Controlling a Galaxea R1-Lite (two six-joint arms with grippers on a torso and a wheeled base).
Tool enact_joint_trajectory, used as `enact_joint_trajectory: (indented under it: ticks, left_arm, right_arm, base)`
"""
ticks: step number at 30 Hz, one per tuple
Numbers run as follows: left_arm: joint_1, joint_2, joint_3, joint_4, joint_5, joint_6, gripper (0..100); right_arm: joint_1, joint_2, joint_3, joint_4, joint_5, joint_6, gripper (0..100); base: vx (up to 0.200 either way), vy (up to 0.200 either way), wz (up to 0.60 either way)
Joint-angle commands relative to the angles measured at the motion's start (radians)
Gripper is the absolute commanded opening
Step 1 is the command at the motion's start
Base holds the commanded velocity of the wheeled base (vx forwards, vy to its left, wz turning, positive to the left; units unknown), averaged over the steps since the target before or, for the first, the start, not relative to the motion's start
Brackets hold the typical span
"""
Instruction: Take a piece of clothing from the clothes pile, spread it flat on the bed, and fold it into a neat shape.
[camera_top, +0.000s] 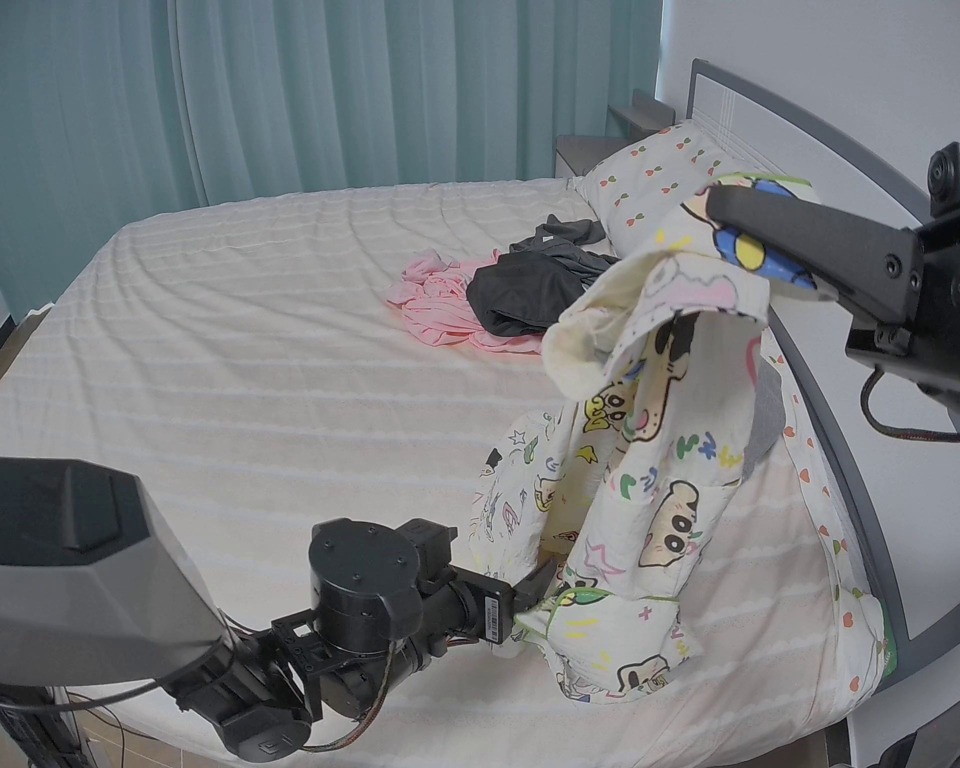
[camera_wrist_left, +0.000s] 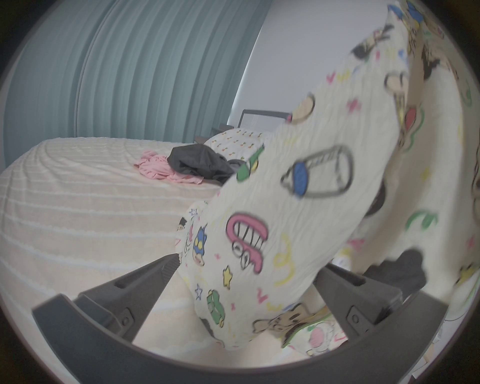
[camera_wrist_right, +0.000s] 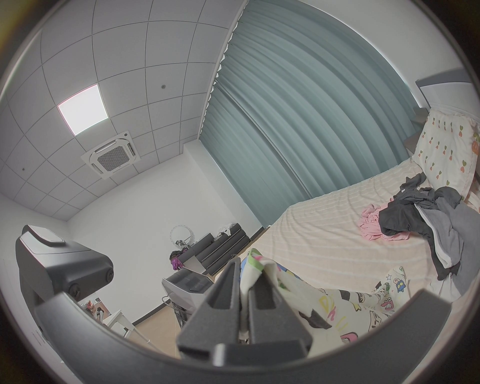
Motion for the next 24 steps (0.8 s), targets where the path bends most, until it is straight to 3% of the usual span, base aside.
enact_joint_trajectory:
  ticks: [1,6,12,24]
  left_arm:
    - [0.003,0.105,-0.022,-0.003,0.023,0.002,100]
    - [0.005,0.19,-0.063,-0.02,0.069,0.002,100]
    - [0.003,0.288,-0.086,-0.152,0.121,0.004,100]
    - [0.014,0.354,-0.079,-0.204,0.143,0.004,100]
  right_arm:
    - [0.0,-0.002,0.0,-0.001,0.001,0.0,0]
    - [0.0,-0.011,0.006,-0.001,0.001,-0.001,0]
    - [0.0,-0.016,0.005,-0.001,-0.001,-0.001,0]
    - [0.0,-0.025,-0.003,-0.001,-0.001,-0.001,0]
  base:
    - [0.0,0.0,0.0]
    - [0.0,0.0,0.0]
    - [0.0,0.0,0.0]
    - [0.0,0.0,0.0]
